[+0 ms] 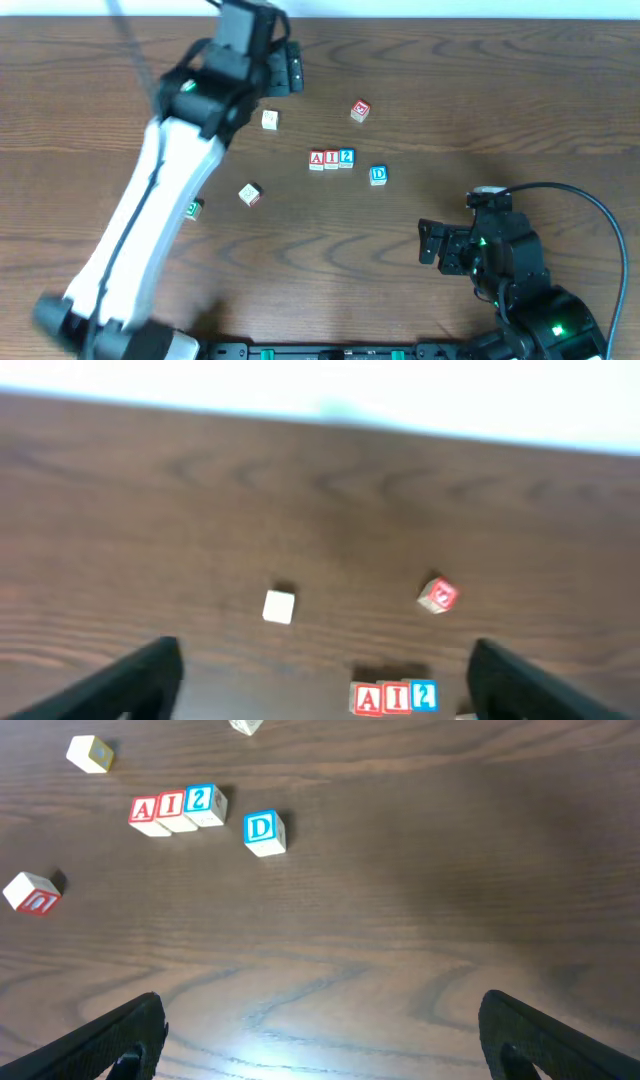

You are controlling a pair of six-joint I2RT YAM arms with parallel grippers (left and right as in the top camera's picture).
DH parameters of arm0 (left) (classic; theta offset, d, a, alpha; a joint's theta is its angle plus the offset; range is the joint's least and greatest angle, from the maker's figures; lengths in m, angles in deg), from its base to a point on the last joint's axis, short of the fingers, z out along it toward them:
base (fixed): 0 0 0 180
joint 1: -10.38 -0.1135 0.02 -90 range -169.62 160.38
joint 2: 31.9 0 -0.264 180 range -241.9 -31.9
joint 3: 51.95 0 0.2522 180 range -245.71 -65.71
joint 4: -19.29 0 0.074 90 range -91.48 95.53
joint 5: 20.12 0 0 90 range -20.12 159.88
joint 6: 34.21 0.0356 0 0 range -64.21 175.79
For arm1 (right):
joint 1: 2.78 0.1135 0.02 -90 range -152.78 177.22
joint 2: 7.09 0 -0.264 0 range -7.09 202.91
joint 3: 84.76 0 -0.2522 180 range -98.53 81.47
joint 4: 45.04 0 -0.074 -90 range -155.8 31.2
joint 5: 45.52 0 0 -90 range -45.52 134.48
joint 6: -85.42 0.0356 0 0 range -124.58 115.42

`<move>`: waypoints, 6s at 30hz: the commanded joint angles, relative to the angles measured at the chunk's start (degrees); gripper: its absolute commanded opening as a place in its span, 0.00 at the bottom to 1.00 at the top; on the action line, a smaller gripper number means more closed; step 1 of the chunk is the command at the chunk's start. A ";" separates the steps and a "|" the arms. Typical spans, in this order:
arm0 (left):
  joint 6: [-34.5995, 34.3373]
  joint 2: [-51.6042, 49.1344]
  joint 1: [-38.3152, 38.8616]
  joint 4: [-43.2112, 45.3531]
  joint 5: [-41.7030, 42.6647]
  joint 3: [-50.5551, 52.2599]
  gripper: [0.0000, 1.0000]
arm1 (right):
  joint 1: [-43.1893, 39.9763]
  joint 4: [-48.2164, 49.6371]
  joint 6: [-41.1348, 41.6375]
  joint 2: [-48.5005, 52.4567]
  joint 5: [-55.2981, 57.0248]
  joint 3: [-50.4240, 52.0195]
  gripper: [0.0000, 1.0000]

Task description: Spell out Ai2

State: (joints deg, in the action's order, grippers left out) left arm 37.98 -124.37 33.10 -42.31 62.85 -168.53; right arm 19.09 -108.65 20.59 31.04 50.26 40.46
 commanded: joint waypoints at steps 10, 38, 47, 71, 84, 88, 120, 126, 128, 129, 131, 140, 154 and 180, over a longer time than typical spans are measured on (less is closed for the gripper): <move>2.40 5.11 0.07 -4.44 -2.14 -0.02 0.96 | -0.48 0.09 0.07 -0.26 0.00 0.20 0.99; 9.84 43.01 -18.67 4.37 -1.79 38.93 0.95 | -0.48 0.09 0.07 -0.26 0.00 0.20 0.99; 11.39 69.44 -27.41 9.35 1.53 62.97 0.95 | -0.48 0.09 0.07 -0.26 0.00 0.20 0.99; 12.13 90.75 -28.72 7.82 1.29 86.66 0.95 | -0.48 0.09 0.07 -0.26 0.00 0.20 0.99; 11.65 92.26 -28.74 14.53 -0.46 94.07 0.95 | -0.48 0.09 0.07 -0.26 0.00 0.20 0.99; 11.61 92.26 -28.74 14.51 -0.90 94.07 0.95 | -0.48 0.09 0.07 -0.26 0.00 0.20 0.99; 11.61 92.21 -28.72 14.27 -0.85 94.07 0.95 | -0.48 -0.24 0.04 -0.26 0.00 0.20 0.99; 11.61 92.21 -28.72 14.27 -0.85 94.07 0.95 | -0.70 1.07 -4.66 -0.63 11.82 0.31 0.99; 11.61 92.21 -28.72 14.27 -0.85 94.07 0.95 | -2.78 3.89 -10.16 -2.23 12.61 1.01 0.99; 11.61 92.21 -28.72 14.27 -0.85 94.07 0.95 | -4.68 5.20 -13.46 -3.61 10.91 1.57 0.99; 11.61 92.21 -28.72 14.27 -0.85 94.07 0.95 | -8.02 7.45 -19.69 -6.29 6.45 3.04 0.99; 11.61 92.21 -28.72 14.27 -0.85 94.07 0.95 | -15.96 15.56 -35.54 -24.70 -4.33 15.76 0.99; 11.61 92.21 -28.72 14.27 -0.85 94.07 0.95 | -17.25 15.30 -35.54 -37.83 -4.52 26.80 0.99; 11.61 92.21 -28.72 14.27 -0.85 94.07 0.95 | -17.29 15.13 -35.52 -37.81 -4.76 32.24 0.99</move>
State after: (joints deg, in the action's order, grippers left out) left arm 49.63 -32.53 4.75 -28.06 63.02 -75.07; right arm 2.63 -93.63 -14.12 -6.27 45.95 72.55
